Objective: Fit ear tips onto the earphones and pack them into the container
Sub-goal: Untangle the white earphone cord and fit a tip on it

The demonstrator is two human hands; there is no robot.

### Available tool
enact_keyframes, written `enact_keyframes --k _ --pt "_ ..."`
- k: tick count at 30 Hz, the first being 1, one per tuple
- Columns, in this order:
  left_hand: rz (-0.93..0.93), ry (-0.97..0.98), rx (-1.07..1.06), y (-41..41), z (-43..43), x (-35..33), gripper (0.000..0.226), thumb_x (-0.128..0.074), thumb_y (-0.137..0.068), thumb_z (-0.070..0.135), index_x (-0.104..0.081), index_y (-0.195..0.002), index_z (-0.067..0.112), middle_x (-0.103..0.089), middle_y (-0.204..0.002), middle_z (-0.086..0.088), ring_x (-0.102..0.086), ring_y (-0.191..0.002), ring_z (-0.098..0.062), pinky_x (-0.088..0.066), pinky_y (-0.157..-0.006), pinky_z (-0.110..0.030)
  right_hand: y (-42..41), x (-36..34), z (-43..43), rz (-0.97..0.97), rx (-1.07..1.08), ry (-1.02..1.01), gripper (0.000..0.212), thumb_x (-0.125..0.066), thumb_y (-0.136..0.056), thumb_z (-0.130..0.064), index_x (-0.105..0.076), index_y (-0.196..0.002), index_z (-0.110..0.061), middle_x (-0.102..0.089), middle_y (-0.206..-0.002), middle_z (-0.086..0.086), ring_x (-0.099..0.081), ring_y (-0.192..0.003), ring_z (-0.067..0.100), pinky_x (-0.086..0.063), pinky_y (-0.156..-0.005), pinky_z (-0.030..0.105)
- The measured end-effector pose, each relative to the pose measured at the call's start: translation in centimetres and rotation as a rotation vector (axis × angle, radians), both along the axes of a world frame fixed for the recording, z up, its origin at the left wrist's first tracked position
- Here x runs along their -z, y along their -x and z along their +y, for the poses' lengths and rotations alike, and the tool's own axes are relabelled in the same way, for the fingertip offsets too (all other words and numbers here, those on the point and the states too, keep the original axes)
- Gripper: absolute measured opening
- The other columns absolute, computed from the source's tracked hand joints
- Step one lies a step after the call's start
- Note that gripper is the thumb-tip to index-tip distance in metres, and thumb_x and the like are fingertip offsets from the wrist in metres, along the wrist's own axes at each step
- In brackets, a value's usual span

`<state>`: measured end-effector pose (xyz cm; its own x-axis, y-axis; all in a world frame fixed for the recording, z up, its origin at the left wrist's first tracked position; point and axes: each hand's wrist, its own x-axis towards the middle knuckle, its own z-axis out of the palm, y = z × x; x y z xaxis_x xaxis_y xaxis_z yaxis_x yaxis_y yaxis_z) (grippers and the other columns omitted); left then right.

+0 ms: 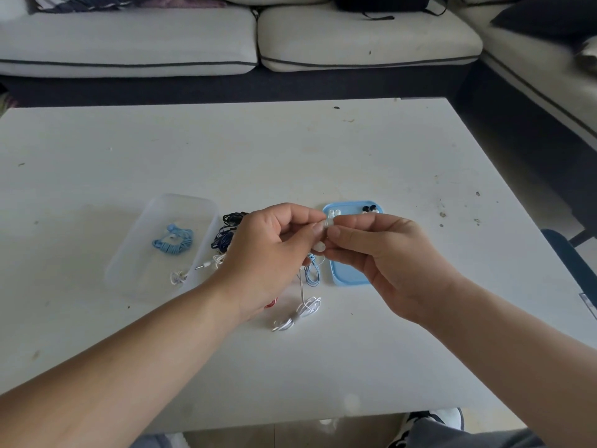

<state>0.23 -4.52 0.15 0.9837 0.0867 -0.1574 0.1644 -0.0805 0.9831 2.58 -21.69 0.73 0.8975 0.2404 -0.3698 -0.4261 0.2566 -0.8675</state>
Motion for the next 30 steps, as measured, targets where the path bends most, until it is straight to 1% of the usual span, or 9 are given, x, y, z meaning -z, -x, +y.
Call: enact_keyframes --k 4,8,15,17,20,22,24,27,30 --pt "0.02 0.028 -0.017 -0.1 0.1 -0.3 0.009 -0.076 -0.093 0.021 -0.078 -0.101 0.018 -0.079 -0.083 -0.003 -0.07 -0.068 -0.006 -0.054 -0.064 -0.02 -0.2 -0.1 -0.1 -0.019 -0.005 0.071 0.014 -0.069 -0.091 -0.001 -0.075 -0.1 0.007 -0.073 -0.098 0.028 -0.072 -0.086 0.031 -0.063 -0.082 0.035" --pt "0.039 0.07 0.001 -0.3 0.0 -0.5 0.011 -0.076 -0.092 0.018 -0.078 -0.103 0.013 -0.077 -0.077 -0.003 -0.07 -0.066 -0.007 -0.054 -0.063 -0.02 -0.9 -0.2 -0.6 0.045 0.014 0.013 0.016 -0.064 -0.097 -0.005 -0.07 -0.104 0.008 -0.07 -0.094 0.022 -0.07 -0.078 0.027 -0.061 -0.069 0.032" --pt "0.002 0.056 0.05 -0.1 0.1 -0.3 0.012 -0.074 -0.093 0.015 -0.077 -0.104 0.017 -0.079 -0.087 -0.005 -0.073 -0.075 -0.01 -0.059 -0.07 -0.023 -1.0 0.7 -0.8 0.033 -0.111 0.029 0.029 -0.065 -0.096 -0.009 -0.066 -0.115 0.014 -0.07 -0.101 0.026 -0.071 -0.088 0.034 -0.06 -0.068 0.029" --pt "-0.013 0.025 0.101 -0.1 0.4 -0.1 0.021 -0.07 -0.096 0.013 -0.074 -0.114 0.023 -0.076 -0.091 -0.009 -0.074 -0.079 -0.014 -0.062 -0.075 -0.029 -1.1 0.7 -0.8 0.036 -0.103 0.088 0.022 -0.067 -0.095 -0.008 -0.069 -0.109 0.01 -0.07 -0.096 0.023 -0.07 -0.087 0.035 -0.059 -0.066 0.029" --pt "0.027 -0.038 0.17 0.2 0.8 0.2 0.027 -0.059 -0.103 0.007 -0.076 -0.116 0.023 -0.072 -0.101 -0.017 -0.076 -0.077 -0.015 -0.062 -0.079 -0.026 -1.1 1.0 -0.6 -0.032 -0.117 0.38 0.01 -0.07 -0.095 -0.011 -0.074 -0.095 -0.001 -0.073 -0.082 0.012 -0.07 -0.074 0.024 -0.062 -0.067 0.035" --pt "0.062 -0.146 0.176 0.7 1.2 1.1 0.027 -0.054 -0.105 0.007 -0.076 -0.115 0.019 -0.073 -0.102 -0.016 -0.076 -0.075 -0.014 -0.06 -0.07 -0.02 -1.0 1.3 -0.3 -0.093 -0.15 0.568 0.012 -0.07 -0.094 -0.013 -0.075 -0.089 -0.004 -0.074 -0.077 0.008 -0.069 -0.066 0.017 -0.062 -0.07 0.038" --pt "0.025 -0.388 0.215 1.5 1.7 2.2 0.027 -0.053 -0.105 0.011 -0.074 -0.118 0.021 -0.073 -0.092 -0.004 -0.074 -0.078 -0.011 -0.054 -0.064 -0.021 -0.9 1.7 0.1 -0.158 -0.22 0.711 0.015 -0.069 -0.093 -0.018 -0.075 -0.085 -0.007 -0.075 -0.078 0.009 -0.068 -0.064 0.015 -0.06 -0.065 0.035" --pt "-0.105 -0.755 0.402 3.0 1.8 3.6 0.031 -0.052 -0.101 0.013 -0.074 -0.118 0.026 -0.063 -0.099 0.007 -0.066 -0.092 -0.013 -0.052 -0.083 -0.031 -0.3 2.0 0.6 -0.224 -0.366 0.862 0.019 -0.068 -0.092 -0.024 -0.074 -0.081 -0.009 -0.076 -0.078 0.009 -0.071 -0.066 0.021 -0.058 -0.059 0.032" --pt "-0.073 -0.874 0.5 4.3 1.4 3.9 0.027 -0.058 -0.099 0.041 -0.067 -0.123 0.032 -0.053 -0.11 0.009 -0.059 -0.096 -0.013 -0.048 -0.087 -0.03 0.2 2.2 0.9 -0.263 -0.472 0.957 0.023 -0.066 -0.091 -0.03 -0.072 -0.08 -0.011 -0.076 -0.077 0.009 -0.074 -0.075 0.03 -0.061 -0.064 0.041"
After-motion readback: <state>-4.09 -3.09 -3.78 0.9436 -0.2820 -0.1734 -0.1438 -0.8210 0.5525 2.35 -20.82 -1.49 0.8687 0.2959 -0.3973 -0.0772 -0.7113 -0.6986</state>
